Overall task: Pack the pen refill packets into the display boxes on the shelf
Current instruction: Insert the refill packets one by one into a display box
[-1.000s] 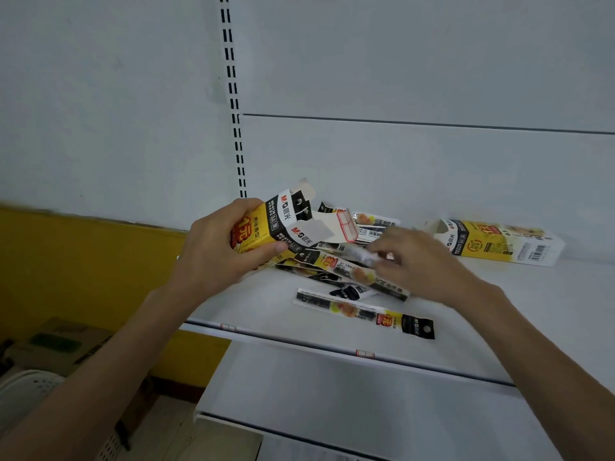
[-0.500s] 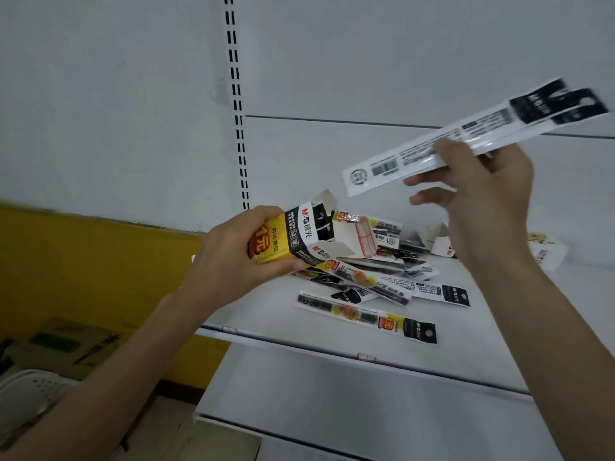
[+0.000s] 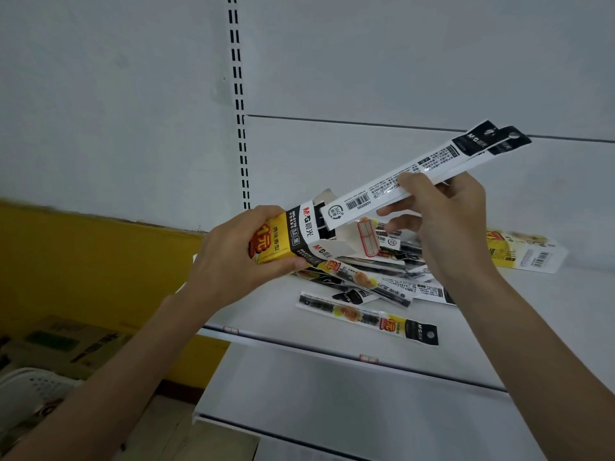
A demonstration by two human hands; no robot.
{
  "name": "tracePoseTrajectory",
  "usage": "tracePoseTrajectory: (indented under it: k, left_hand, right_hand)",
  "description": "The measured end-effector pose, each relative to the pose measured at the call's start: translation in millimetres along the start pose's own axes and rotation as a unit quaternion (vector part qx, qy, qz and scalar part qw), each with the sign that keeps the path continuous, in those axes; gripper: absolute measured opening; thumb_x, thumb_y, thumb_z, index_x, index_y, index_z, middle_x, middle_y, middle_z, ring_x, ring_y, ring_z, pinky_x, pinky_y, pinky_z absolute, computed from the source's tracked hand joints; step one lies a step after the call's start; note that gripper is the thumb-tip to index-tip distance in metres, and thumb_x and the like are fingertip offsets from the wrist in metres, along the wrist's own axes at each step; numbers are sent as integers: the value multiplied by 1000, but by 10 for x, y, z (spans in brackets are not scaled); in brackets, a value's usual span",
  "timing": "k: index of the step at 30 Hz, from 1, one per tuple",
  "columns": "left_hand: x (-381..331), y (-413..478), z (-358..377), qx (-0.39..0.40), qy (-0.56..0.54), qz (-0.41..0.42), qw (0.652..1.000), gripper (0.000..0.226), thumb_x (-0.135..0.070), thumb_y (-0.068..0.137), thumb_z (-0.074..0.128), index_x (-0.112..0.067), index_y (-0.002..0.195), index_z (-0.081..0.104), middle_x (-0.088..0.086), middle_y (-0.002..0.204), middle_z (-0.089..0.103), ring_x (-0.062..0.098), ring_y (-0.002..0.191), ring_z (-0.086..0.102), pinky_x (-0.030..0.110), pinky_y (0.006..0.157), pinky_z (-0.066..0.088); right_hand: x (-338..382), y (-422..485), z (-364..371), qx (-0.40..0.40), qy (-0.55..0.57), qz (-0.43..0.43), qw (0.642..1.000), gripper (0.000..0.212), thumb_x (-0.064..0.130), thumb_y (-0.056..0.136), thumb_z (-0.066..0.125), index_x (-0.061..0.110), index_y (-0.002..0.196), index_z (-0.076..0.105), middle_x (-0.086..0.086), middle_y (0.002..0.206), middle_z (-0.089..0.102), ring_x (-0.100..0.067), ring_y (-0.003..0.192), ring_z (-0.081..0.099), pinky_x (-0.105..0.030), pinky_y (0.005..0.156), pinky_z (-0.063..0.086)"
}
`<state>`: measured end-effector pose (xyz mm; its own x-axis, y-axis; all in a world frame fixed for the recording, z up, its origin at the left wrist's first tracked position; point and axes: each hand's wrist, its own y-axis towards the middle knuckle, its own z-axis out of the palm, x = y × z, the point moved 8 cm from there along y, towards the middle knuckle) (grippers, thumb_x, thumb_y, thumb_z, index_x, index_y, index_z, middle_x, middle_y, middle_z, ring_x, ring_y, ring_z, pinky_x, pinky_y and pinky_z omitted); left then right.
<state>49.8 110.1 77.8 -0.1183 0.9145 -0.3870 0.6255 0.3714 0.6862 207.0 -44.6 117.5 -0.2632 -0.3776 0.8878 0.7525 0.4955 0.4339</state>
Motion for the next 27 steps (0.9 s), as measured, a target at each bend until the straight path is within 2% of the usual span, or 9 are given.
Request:
tracePoseTrajectory:
  k: [4, 8, 13, 18, 20, 24, 27]
  left_hand:
    - [-3, -2, 23, 4, -3, 0, 1000, 77, -70, 60, 55, -19, 118, 54, -14, 97, 57, 9, 85, 58, 22, 67, 51]
    - [5, 2, 50, 3, -2, -11, 1000, 74, -63, 60, 64, -18, 118, 55, -10, 99, 60, 12, 86, 59, 30, 67, 53]
    - [10, 18, 75, 5, -1, -14, 1000, 76, -64, 60, 63, -19, 119, 54, -7, 102, 61, 13, 88, 59, 35, 68, 55]
    - [67, 5, 115, 18, -4, -19, 1000, 76, -65, 59, 63, -21, 120, 53, -7, 105, 61, 15, 90, 59, 38, 69, 55]
    - [69, 8, 112, 16, -5, -21, 1000, 74, -62, 59, 63, -20, 120, 54, -6, 105, 62, 15, 90, 59, 37, 70, 55]
    - [7, 37, 124, 7, -14, -14, 1000, 71, -60, 60, 64, -20, 117, 55, -12, 98, 58, 12, 86, 59, 31, 68, 54]
    - [38, 32, 157, 13, -14, -13, 1000, 76, -66, 58, 64, -20, 118, 55, -11, 100, 60, 13, 87, 59, 35, 68, 55]
  right_hand:
    - [-64, 18, 50, 12, -37, 3, 999, 6, 5, 88, 55, 8, 83, 54, -11, 79, 71, -19, 55, 66, -24, 44, 49]
    - [-67, 17, 129, 21, -41, -6, 999, 9, 5, 88, 55, 10, 80, 53, -13, 81, 70, -20, 54, 66, -25, 44, 50]
    - [-135, -22, 292, 62, -84, -9, 994, 2, 7, 88, 57, 5, 89, 57, -6, 82, 72, -17, 56, 68, -24, 48, 53]
    - [-289, -22, 369, 103, -119, 16, 987, 11, 11, 87, 61, 3, 94, 62, -4, 86, 73, -17, 67, 70, -26, 55, 56]
    - [-304, 13, 345, 103, -111, 26, 988, 8, 11, 85, 63, 7, 93, 64, -2, 88, 73, -16, 75, 71, -26, 58, 56]
    - [-358, 12, 374, 96, -82, 39, 991, 4, 9, 84, 64, 9, 88, 62, -3, 85, 73, -17, 72, 72, -30, 65, 59]
    - [-448, -3, 386, 101, -77, 57, 990, 7, 8, 83, 66, 7, 89, 63, -5, 86, 74, -19, 72, 72, -34, 67, 59]
